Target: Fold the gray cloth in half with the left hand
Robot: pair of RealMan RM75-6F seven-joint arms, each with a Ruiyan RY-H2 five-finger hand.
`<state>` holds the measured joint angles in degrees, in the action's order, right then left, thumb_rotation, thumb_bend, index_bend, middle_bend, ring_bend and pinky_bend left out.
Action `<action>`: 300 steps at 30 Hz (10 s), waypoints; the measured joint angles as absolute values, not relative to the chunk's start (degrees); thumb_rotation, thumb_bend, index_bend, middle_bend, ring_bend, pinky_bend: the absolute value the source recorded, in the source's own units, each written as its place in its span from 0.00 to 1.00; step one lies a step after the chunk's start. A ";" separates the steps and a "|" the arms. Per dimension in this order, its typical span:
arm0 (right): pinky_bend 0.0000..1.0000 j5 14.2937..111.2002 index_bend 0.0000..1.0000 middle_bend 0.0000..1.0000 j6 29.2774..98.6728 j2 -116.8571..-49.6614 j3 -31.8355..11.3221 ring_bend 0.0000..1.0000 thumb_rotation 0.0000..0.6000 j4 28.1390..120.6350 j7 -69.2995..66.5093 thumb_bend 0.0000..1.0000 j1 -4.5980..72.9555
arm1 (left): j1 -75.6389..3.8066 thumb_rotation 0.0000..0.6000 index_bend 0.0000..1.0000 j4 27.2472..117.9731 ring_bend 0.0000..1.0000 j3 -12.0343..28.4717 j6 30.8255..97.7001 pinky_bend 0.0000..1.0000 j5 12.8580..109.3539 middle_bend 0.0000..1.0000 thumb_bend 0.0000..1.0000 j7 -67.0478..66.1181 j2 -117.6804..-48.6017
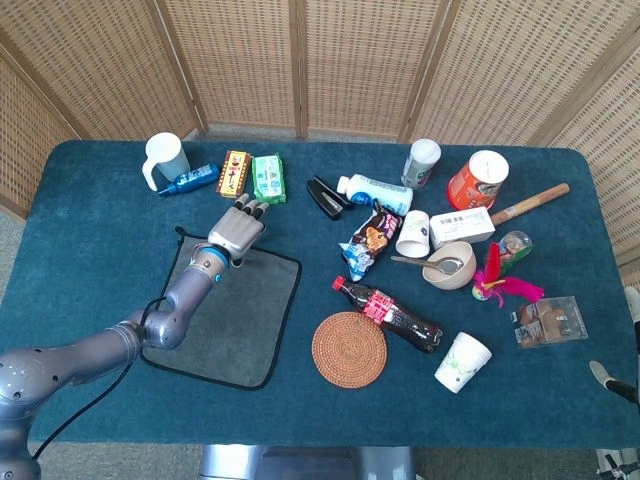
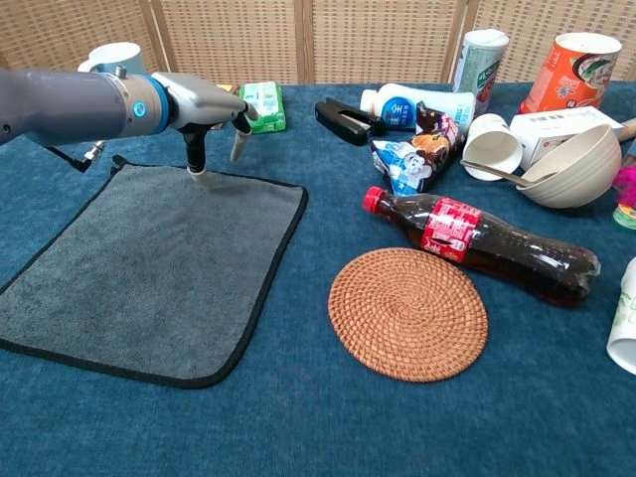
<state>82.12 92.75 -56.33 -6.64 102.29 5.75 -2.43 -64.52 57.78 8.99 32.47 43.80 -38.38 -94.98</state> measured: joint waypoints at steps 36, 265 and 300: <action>0.00 83.17 0.00 0.00 93.25 -56.09 -6.34 0.00 1.00 102.61 5.17 0.00 -2.69 | -69.41 1.00 0.46 59.58 0.00 1.58 35.18 0.00 30.95 0.00 0.23 -46.05 -95.36; 0.00 86.87 0.00 0.00 95.12 -55.34 -5.19 0.00 1.00 104.05 4.91 0.00 -3.77 | -43.77 1.00 0.46 105.08 0.00 -12.90 52.75 0.00 69.94 0.00 0.50 -46.53 -72.06; 0.00 87.30 0.00 0.00 94.69 -55.53 -4.86 0.00 1.00 104.32 5.77 0.00 -3.64 | -43.28 1.00 0.28 94.76 0.00 -2.75 51.84 0.00 75.21 0.00 0.50 -24.26 -68.90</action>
<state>87.30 94.69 -55.53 -4.86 104.32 5.77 -3.64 -43.28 94.76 -2.75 51.84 75.21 -24.26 -68.90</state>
